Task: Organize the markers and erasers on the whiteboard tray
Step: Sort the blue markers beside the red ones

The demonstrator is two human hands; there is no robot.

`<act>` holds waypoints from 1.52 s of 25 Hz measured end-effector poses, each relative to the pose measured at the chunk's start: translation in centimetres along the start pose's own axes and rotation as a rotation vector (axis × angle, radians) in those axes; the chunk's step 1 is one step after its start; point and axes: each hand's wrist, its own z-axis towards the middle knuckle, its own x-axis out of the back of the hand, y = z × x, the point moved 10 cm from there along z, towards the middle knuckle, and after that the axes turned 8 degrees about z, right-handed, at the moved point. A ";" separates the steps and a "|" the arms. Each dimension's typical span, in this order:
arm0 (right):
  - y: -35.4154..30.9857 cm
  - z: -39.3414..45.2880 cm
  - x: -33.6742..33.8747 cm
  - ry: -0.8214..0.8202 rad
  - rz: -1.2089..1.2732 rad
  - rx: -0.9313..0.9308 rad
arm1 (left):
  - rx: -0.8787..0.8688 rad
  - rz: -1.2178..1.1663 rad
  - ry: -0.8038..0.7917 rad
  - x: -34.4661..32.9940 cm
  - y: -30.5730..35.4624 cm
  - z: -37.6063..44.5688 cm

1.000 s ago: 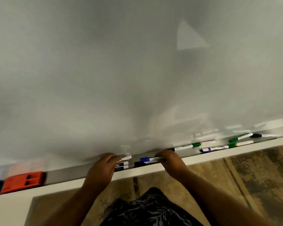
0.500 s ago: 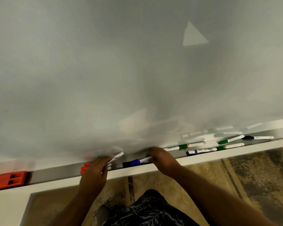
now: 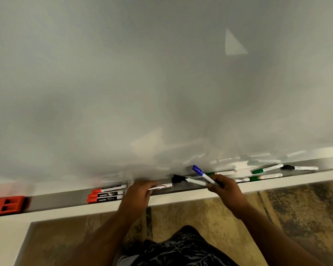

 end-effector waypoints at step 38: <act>0.8 0.8 -2.2 -0.018 0.411 -0.115 | 0.221 -0.337 0.081 -1.1 -3.5 -1.2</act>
